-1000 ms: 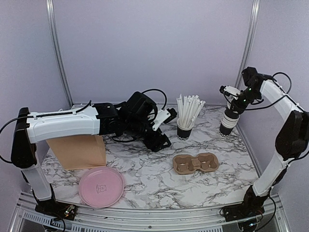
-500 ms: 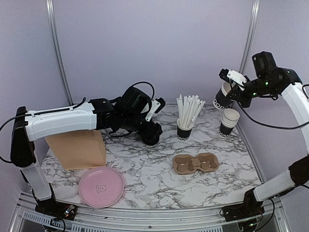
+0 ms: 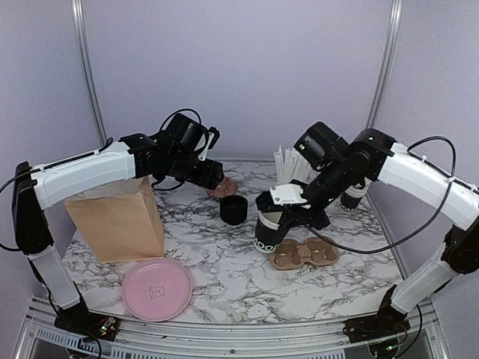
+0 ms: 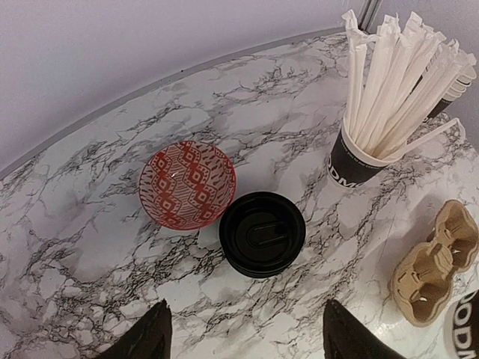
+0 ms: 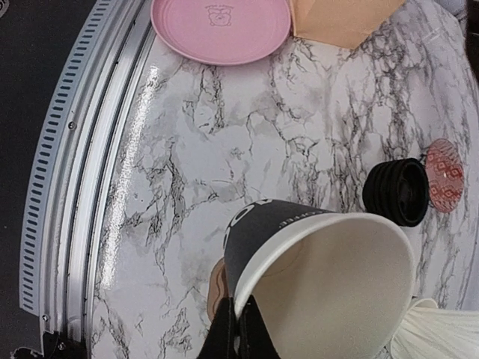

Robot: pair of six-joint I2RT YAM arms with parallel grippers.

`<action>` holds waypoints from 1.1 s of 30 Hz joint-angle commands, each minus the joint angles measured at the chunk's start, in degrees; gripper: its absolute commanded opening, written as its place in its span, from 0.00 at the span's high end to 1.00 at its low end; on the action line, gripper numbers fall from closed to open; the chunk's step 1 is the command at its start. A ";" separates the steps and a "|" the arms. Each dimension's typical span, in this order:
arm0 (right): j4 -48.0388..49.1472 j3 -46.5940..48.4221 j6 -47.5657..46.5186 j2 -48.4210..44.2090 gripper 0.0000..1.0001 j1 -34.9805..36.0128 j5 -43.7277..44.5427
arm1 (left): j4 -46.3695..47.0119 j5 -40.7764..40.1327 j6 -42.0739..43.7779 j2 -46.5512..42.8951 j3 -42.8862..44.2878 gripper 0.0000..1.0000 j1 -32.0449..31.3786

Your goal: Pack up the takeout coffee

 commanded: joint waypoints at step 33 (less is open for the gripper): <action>10.59 -2.43 4.33 12.00 0.66 13.72 8.22 | -8.22 7.63 7.72 6.01 12.21 0.35 -1.02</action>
